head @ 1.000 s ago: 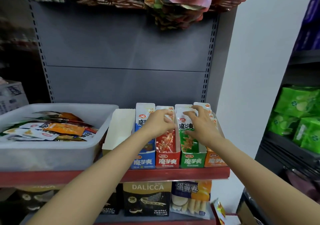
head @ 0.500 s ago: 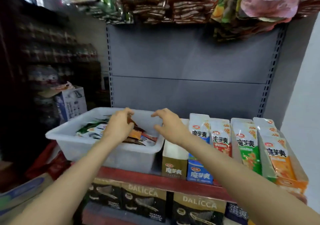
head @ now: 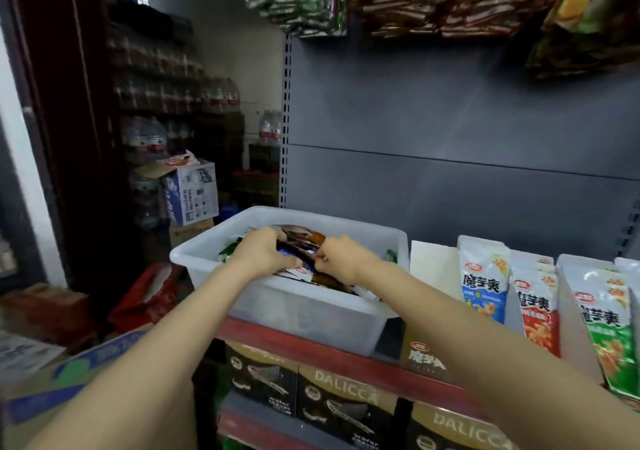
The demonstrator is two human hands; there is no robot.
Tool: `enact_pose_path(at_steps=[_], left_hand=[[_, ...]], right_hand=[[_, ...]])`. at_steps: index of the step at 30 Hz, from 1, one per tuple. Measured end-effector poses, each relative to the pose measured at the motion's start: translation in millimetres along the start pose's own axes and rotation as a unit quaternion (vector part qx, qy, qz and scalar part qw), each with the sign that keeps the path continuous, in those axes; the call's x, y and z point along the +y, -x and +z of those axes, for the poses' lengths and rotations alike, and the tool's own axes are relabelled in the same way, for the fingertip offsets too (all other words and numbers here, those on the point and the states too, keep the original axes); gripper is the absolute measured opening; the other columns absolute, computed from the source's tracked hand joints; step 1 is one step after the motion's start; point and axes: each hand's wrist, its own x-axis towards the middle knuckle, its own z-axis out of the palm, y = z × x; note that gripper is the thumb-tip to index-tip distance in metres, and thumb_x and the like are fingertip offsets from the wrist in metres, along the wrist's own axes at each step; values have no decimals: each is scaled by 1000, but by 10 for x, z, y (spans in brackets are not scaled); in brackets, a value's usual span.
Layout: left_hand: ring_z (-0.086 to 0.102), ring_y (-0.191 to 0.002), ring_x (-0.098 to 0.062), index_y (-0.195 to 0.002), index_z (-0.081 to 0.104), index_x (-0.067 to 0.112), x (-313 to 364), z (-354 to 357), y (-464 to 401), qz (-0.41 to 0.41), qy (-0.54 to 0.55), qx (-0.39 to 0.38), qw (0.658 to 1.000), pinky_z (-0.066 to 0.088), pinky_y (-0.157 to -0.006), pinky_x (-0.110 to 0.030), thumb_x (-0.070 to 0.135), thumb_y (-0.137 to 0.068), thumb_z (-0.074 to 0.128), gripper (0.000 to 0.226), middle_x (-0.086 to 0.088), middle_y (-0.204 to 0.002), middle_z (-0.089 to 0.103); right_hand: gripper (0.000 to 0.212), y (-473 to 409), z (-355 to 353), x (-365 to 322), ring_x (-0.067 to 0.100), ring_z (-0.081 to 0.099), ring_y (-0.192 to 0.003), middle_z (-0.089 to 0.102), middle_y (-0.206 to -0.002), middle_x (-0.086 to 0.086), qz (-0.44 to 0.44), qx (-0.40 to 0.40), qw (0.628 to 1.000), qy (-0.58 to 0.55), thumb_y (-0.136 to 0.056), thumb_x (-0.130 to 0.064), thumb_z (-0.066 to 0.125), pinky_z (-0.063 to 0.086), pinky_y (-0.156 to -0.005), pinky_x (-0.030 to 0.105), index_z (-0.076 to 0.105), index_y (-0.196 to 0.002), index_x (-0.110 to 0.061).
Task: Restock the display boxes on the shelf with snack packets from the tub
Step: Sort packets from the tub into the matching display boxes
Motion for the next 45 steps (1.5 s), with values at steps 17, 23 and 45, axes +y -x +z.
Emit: enact_pose_path(at_steps=[17, 23, 45], left_hand=[[66, -89, -34, -99, 58, 23, 707, 121, 276, 15, 363, 109, 925, 55, -80, -51, 6, -89, 50, 21, -16, -99, 69], [67, -84, -27, -99, 61, 16, 1301, 325, 486, 68, 471, 22, 879, 57, -76, -43, 0, -93, 49, 20, -16, -99, 69], [50, -119, -25, -135, 45, 10, 3514, 1874, 887, 255, 186, -109, 942, 39, -95, -29, 14, -89, 59, 49, -10, -135, 49]], right_hand=[[28, 725, -204, 137, 21, 59, -100, 68, -106, 7, -62, 176, 948, -257, -95, -23, 52, 43, -89, 29, 63, -121, -20], [59, 1140, -372, 657, 12, 44, -118, 45, -124, 1, 0, 246, 919, -309, -91, -20, 60, 33, -89, 16, 35, -144, -28], [66, 2956, -687, 2928, 14, 61, -76, 58, -94, -2, 246, 402, 791, -390, -85, 16, 48, 53, -59, 27, 46, -131, -31]])
